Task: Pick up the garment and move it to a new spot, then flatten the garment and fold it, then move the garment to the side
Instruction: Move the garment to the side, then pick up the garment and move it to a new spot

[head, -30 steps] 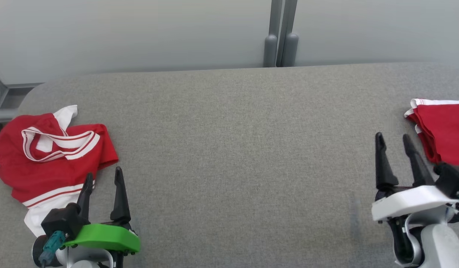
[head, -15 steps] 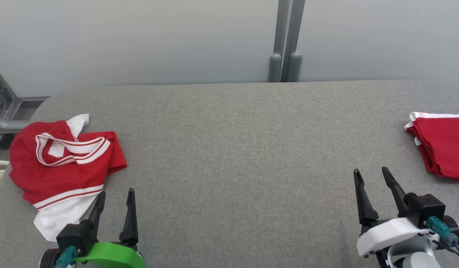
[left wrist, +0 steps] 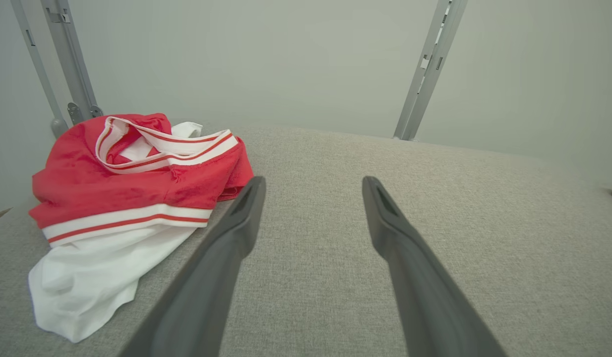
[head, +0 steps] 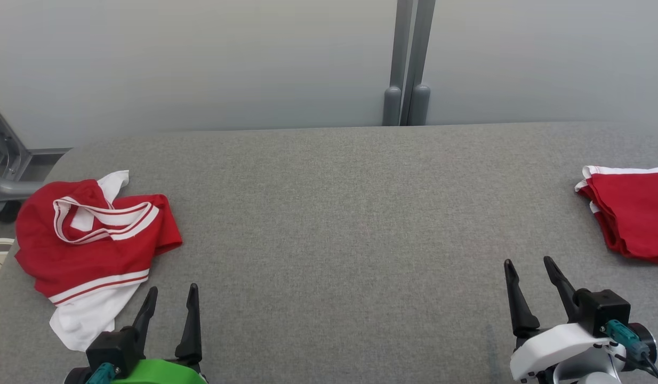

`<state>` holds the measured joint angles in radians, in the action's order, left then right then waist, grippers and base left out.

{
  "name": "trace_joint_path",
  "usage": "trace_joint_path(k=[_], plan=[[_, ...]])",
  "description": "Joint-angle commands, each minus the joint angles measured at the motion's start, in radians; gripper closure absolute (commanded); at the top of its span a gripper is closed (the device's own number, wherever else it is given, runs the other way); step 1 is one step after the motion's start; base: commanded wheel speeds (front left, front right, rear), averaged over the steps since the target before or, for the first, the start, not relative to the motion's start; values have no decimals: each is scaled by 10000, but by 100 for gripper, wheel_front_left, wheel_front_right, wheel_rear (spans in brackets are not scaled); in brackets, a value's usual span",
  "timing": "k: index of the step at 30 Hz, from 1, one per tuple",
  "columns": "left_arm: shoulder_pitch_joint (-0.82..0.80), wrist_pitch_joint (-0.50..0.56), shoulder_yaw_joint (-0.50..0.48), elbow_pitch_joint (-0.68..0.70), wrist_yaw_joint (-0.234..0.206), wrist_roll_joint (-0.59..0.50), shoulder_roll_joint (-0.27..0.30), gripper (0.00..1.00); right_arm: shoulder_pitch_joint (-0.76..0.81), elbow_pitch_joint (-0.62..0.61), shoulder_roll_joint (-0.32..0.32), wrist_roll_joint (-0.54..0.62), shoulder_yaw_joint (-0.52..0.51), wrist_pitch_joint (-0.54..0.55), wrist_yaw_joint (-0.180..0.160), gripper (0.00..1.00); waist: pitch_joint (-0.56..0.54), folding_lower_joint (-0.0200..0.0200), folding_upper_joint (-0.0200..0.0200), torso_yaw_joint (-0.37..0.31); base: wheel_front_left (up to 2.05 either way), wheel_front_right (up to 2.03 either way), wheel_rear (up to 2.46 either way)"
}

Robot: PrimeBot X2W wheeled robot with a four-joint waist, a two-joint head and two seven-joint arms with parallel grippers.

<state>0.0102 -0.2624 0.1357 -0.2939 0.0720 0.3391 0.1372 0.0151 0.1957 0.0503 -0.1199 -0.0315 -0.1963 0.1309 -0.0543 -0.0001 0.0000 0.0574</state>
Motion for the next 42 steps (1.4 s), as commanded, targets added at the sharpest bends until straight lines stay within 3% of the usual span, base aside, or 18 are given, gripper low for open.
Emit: trace_joint_path(k=[1, 19, 42], plan=[[95, -30, -51, -7, 67, -117, -34, 0, 86, 54, 7, -50, -22, -90, -4, 0, 12, 1, 0, 0, 0, 0, 0], [-99, -31, -248, 47, 227, -393, -103, 0, 74, 216, 5, -373, 96, -88, -4, 0, 174, 1, 0, 322, 0, 0, 0], [74, -20, -404, 72, 64, -611, -2, 0, 53, 344, 12, -534, 815, -79, -4, 0, 245, 1, 0, 3569, 0, 0, 0]])
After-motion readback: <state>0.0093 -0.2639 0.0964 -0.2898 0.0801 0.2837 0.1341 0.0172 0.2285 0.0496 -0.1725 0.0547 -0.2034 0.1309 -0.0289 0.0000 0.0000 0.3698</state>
